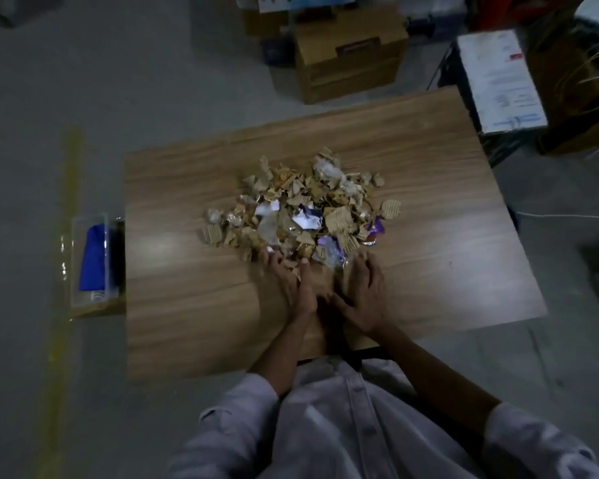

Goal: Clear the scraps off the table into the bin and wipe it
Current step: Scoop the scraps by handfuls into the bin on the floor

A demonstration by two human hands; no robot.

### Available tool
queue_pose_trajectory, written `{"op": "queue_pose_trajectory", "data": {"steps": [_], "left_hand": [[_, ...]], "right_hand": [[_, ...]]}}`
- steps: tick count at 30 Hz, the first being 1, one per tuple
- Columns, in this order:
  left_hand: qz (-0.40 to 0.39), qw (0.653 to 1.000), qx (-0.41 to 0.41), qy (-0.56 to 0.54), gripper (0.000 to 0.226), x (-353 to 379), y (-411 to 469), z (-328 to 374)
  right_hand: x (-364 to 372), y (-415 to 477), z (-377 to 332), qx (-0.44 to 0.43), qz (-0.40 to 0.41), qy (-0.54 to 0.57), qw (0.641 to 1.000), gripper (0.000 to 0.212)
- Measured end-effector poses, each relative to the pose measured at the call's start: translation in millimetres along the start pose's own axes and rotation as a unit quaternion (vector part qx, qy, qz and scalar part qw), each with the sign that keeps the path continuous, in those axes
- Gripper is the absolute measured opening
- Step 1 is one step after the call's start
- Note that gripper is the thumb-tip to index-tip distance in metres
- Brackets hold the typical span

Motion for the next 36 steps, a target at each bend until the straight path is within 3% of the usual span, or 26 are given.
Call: {"op": "queue_pose_trajectory", "data": {"steps": [3,6,9,14,16,19,23,26,29,31,33,36], "left_hand": [[0.046,0.996,-0.010,-0.082,0.060,-27.0,1.7,-22.9],[0.070,0.994,-0.018,-0.081,0.074,-60.1,26.7,-30.0],[0.021,0.998,0.038,-0.047,0.070,-75.9,75.4,-24.8],[-0.160,0.986,0.036,0.028,0.046,-49.3,124.1,-5.0],[-0.188,0.979,0.040,0.062,0.034,-32.8,123.3,-5.3],[-0.214,0.970,0.041,0.110,0.017,-17.6,112.8,-7.0],[-0.252,0.961,0.010,0.109,0.011,-19.4,101.2,-10.5],[-0.200,0.966,0.093,0.135,0.012,-31.0,91.5,-9.8],[-0.122,0.977,0.147,0.100,0.019,-42.6,76.4,-15.1],[-0.082,0.993,0.079,0.037,0.022,-51.0,65.1,-20.5],[-0.073,0.993,-0.074,-0.047,0.026,-58.1,53.9,-23.9],[-0.171,0.932,-0.303,-0.101,0.024,-65.9,37.0,-14.4]], "right_hand": [[-1.2,-3.3,-24.8,-0.014,0.075,0.007,0.997,0.105],[-0.5,6.7,-56.4,-0.014,0.082,-0.006,0.996,0.114],[5.1,32.0,-77.2,0.016,0.060,-0.011,0.998,0.119],[14.6,73.2,-102.0,0.072,-0.014,-0.023,0.997,0.130],[22.5,81.4,-112.7,0.078,-0.041,-0.047,0.995,0.118],[36.1,82.1,-121.7,0.053,-0.014,-0.099,0.994,0.076],[49.5,79.4,-109.1,0.026,0.012,-0.130,0.991,0.057],[48.5,81.9,-103.8,-0.020,0.079,-0.100,0.992,0.034],[45.0,76.6,-99.1,-0.006,0.112,-0.031,0.993,0.031],[43.5,73.9,-96.5,0.025,0.113,0.007,0.993,0.024],[39.7,71.8,-99.0,0.067,0.116,0.060,0.989,0.026],[36.1,68.2,-99.7,0.145,0.151,0.186,0.960,0.028]]}}
Point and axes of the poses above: each hand's wrist, its own y-axis towards the middle knuckle, its own x-axis out of the palm, z = x × y, the point moved 2 cm from there along y, towards the middle knuckle
